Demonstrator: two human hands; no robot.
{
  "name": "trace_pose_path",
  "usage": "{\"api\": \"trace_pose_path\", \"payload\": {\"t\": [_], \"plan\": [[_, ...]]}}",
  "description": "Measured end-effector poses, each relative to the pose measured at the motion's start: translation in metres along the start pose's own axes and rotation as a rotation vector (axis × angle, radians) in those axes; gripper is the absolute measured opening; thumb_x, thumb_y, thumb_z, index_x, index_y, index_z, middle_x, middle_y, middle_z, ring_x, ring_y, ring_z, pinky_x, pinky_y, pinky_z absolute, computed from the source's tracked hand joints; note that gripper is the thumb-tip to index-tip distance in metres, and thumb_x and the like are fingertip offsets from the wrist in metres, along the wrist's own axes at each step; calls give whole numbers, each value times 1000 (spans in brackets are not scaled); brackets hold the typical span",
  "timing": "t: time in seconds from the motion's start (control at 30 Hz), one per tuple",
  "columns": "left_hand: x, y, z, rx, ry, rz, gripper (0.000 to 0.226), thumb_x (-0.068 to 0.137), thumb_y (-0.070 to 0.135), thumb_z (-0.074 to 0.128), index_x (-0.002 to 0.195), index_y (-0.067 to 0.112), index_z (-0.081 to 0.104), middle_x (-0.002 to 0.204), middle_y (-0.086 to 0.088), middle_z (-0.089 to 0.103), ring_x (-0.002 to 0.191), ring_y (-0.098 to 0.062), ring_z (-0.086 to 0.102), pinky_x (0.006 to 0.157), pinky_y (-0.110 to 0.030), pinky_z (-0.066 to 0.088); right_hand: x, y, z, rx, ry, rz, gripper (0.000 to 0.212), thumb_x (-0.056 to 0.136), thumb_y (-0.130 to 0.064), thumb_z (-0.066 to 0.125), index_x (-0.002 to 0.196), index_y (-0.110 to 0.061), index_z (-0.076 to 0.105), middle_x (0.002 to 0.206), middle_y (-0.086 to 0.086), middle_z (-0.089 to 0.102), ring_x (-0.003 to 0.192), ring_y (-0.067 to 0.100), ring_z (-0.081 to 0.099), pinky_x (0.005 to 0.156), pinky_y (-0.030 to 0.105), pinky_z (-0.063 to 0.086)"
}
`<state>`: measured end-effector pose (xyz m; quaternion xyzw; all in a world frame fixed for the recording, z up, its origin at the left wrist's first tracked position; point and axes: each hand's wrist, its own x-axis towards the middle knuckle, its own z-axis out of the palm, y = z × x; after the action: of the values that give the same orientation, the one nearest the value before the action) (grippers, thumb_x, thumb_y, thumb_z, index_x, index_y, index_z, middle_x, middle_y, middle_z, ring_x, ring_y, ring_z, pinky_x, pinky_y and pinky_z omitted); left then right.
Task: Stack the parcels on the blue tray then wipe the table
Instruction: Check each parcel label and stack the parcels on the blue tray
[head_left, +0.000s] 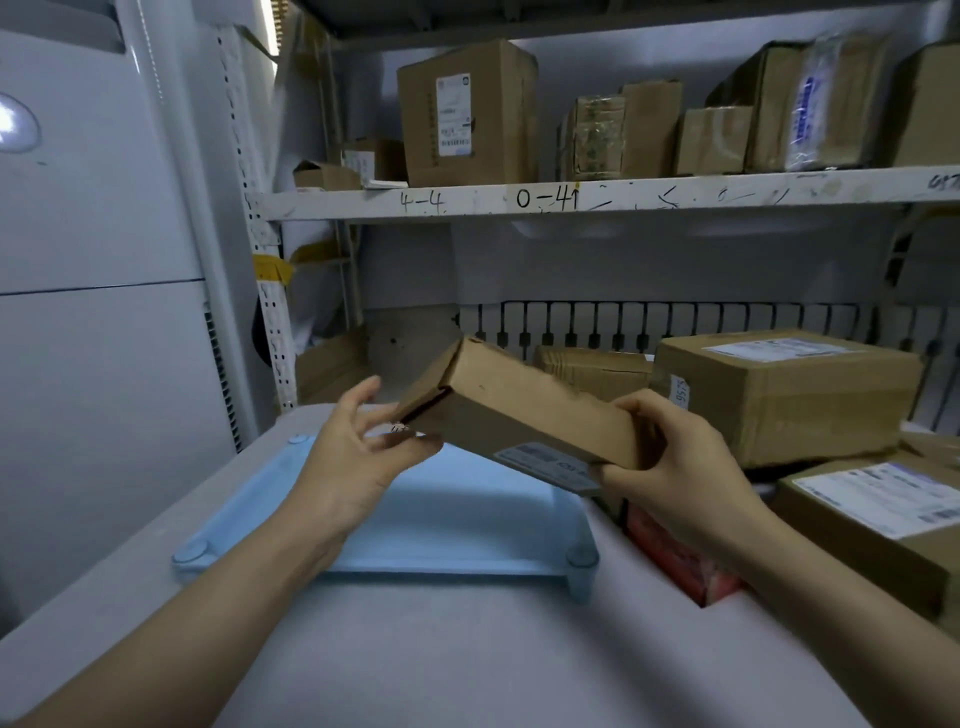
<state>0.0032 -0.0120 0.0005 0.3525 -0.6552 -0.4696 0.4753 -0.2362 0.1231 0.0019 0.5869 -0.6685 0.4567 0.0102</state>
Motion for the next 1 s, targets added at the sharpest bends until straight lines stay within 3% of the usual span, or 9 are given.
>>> {"api": "trace_pose_path", "payload": {"t": [0.1, 0.2, 0.37, 0.47, 0.6, 0.7, 0.83, 0.93, 1.0], "plan": [[-8, 7, 5, 226, 82, 181, 96, 73, 21, 85, 150, 30, 28, 143, 6, 46, 125, -11, 50, 100, -25, 38, -5, -2, -6, -90, 41, 0, 43, 72, -18, 83, 102, -34, 56, 92, -22, 54, 88, 0, 51, 64, 13, 36], [-17, 17, 16, 530, 90, 484, 95, 73, 26, 85, 150, 30, 30, 145, 10, 34, 136, -7, 31, 110, -22, 24, -7, -4, -8, -192, 68, 1, 46, 73, -21, 82, 111, -32, 58, 90, -24, 46, 92, 8, 45, 69, 21, 39], [-18, 24, 41, 842, 34, 831, 82, 67, 33, 85, 140, 22, 49, 141, -1, 46, 132, -24, 37, 113, -40, 28, -7, -7, -8, -217, 88, -30, 53, 72, -17, 82, 118, -26, 60, 91, -26, 42, 106, 16, 45, 88, 41, 49], [-13, 19, 57, 888, -23, 874, 68, 68, 32, 81, 131, 23, 58, 129, 3, 55, 123, -21, 40, 108, -33, 24, -7, -8, -6, -248, 89, -87, 52, 74, -20, 83, 120, -26, 59, 100, -18, 48, 106, 15, 42, 88, 45, 48], [-9, 19, 71, 925, -48, 878, 54, 71, 28, 79, 123, 30, 62, 115, 11, 59, 111, -17, 41, 93, -26, 23, -5, -5, -3, -315, 128, -201, 55, 74, -26, 85, 122, -23, 60, 112, -6, 56, 106, 15, 41, 84, 44, 48], [-3, 16, 71, 854, -64, 806, 48, 72, 26, 81, 115, 34, 59, 109, 17, 58, 102, -13, 41, 83, -25, 23, -3, 2, -3, -236, 156, -215, 63, 73, -21, 85, 129, -22, 57, 118, -4, 52, 111, 17, 44, 89, 37, 47], [5, 7, 60, 675, -111, 598, 49, 75, 20, 82, 109, 41, 53, 102, 29, 51, 101, -14, 44, 87, -30, 36, -1, 15, -9, -111, 141, -117, 80, 74, -20, 85, 142, -26, 45, 127, -4, 47, 121, 17, 46, 98, 30, 45], [11, -2, 50, 442, -171, 410, 52, 76, 9, 81, 106, 40, 51, 108, 10, 54, 102, -16, 51, 84, -21, 39, -1, 24, -10, -58, 98, -26, 86, 73, -21, 87, 146, -27, 41, 131, -6, 46, 125, 13, 47, 105, 32, 44], [12, -5, 45, 335, -220, 369, 49, 78, 4, 79, 109, 30, 53, 107, 0, 60, 100, -14, 57, 81, -20, 44, 0, 27, -8, -19, 53, 21, 90, 73, -22, 87, 148, -28, 37, 133, -8, 46, 123, 7, 46, 100, 20, 43]]}}
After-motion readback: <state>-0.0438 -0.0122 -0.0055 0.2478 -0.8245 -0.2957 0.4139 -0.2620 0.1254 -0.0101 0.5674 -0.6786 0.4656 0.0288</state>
